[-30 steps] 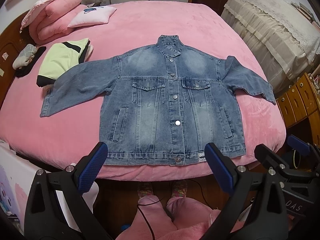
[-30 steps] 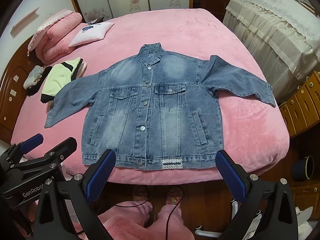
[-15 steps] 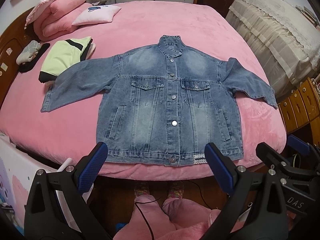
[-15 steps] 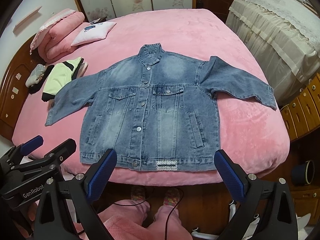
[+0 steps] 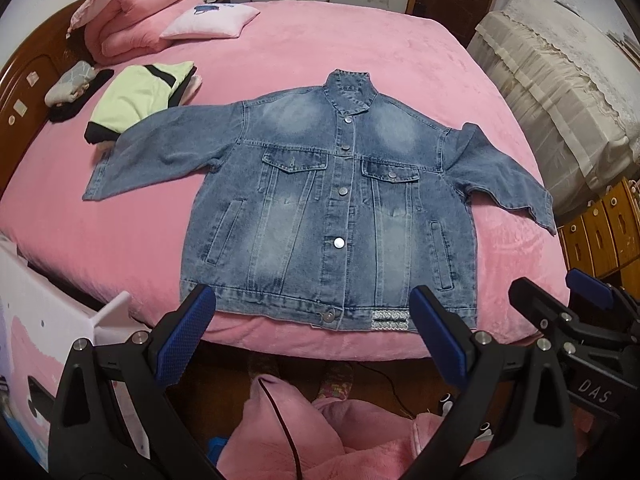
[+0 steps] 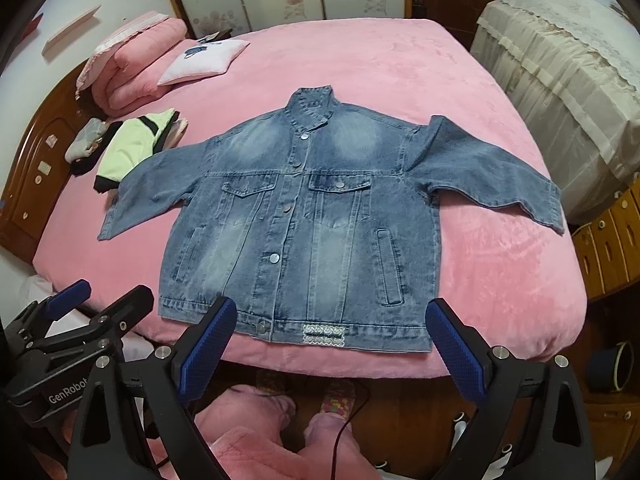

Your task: Fold large clothes

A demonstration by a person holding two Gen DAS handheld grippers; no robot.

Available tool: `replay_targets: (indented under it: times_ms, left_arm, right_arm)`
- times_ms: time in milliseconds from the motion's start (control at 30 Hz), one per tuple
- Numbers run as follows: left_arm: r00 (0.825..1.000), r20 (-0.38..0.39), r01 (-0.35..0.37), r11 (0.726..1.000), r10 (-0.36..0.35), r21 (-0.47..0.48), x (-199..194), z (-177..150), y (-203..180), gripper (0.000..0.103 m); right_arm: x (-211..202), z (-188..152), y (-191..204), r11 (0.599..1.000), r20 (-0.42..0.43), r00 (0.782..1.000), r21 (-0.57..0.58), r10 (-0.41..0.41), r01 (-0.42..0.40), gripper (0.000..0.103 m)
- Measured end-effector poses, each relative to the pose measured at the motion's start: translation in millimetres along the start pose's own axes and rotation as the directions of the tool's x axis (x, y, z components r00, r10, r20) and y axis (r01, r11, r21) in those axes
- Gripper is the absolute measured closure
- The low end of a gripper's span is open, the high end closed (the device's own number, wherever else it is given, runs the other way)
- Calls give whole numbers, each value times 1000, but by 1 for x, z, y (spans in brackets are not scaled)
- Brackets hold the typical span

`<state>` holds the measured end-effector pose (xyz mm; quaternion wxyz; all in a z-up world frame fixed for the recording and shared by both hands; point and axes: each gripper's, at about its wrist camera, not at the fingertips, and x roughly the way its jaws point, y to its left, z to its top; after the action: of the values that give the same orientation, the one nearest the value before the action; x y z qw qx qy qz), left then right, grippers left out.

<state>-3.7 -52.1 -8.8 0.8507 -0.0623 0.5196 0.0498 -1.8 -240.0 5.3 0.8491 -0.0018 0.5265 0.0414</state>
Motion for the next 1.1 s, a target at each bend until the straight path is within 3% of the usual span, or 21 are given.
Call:
replay_targets:
  times_ms: [333,533,700,867,967,1100]
  left_arm:
    - [993,-108,33,996,-42,-89,30,3,22,6]
    - [974,-203,55,974,-101,-221,68,1,72,6]
    - [944,-286,33,911,-163,-412,113,-9,148,6]
    - [916,-344,-29,822,-206,-569,159,-8,241,6]
    - [912,-346,-58,767,-219,-638,184,4,300,6]
    - [920,-330,-95,697,-211,-710,218,24,379,6]
  right_arm:
    - [23,2,20,996,-9,1000,-87,-7,6,6]
    - [59,3,53,989,-55,998,-145,-40,32,6]
    - [108,4,105,968,-109,988,-238,-106,77,6]
    - [162,9,178,942,-183,971,-323,-155,90,6]
    - [193,18,227,925,-206,963,-369,-176,90,6]
    - [234,38,291,912,-214,955,-395,-207,110,6]
